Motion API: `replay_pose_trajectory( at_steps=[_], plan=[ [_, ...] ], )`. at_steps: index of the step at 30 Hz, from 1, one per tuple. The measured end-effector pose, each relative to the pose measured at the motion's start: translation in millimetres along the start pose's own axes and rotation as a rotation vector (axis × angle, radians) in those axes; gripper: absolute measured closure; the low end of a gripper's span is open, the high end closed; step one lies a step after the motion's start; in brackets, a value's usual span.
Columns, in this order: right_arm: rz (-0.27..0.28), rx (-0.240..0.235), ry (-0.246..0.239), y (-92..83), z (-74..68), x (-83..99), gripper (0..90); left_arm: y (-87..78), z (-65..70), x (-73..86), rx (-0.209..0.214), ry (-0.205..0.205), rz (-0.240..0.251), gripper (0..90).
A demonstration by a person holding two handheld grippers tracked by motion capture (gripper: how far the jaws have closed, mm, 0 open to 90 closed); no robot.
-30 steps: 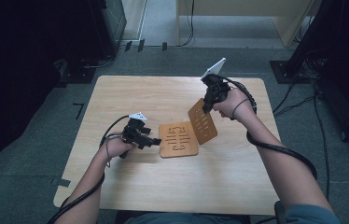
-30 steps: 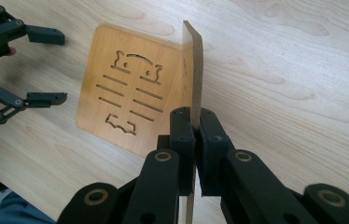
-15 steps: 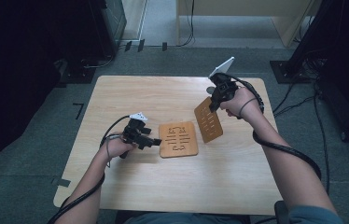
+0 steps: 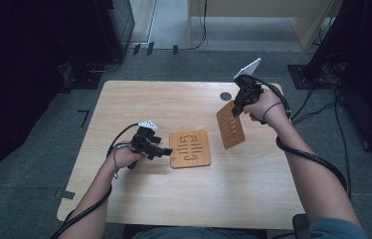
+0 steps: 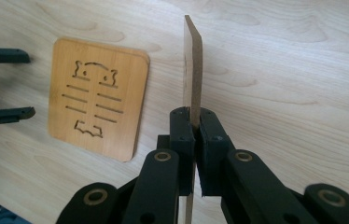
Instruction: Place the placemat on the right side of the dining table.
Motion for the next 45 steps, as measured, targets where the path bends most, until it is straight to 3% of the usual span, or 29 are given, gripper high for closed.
replay_pose_trajectory(
  at_steps=[17, 26, 31, 39, 45],
  plan=[
    [0.027, -0.007, 0.097, -15.4, 30.2, -0.3, 87.7, 0.9, 0.7, 0.8, 0.004, 0.006, -0.007, 14.5],
    [0.021, 0.012, 0.127, -25.7, 42.7, 2.1, 87.7, 1.2, 1.3, 1.0, 0.004, 0.005, -0.006, 14.5],
    [0.029, 0.04, 0.164, -35.0, 56.7, 3.0, 87.5, 1.5, 1.7, 0.8, 0.004, 0.008, -0.006, 14.6],
    [0.021, 0.041, 0.201, -42.3, 71.1, 6.8, 87.7, 1.7, 1.8, 1.1, 0.002, 0.008, -0.007, 14.5],
    [0.034, 0.107, 0.207, -52.4, 80.9, 9.1, 87.7, 2.3, 1.5, 2.0, -0.002, 0.013, -0.014, 14.5]
  ],
)
Point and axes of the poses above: each handheld gripper's, and its own axes: y roughly forward along the jaws, x roughly out of its underside, z roughly to its right, the point moved 7 cm from there along y, roughly forward along the jaws, and after that the axes turned 12 degrees about -x, right-handed, at the moved point
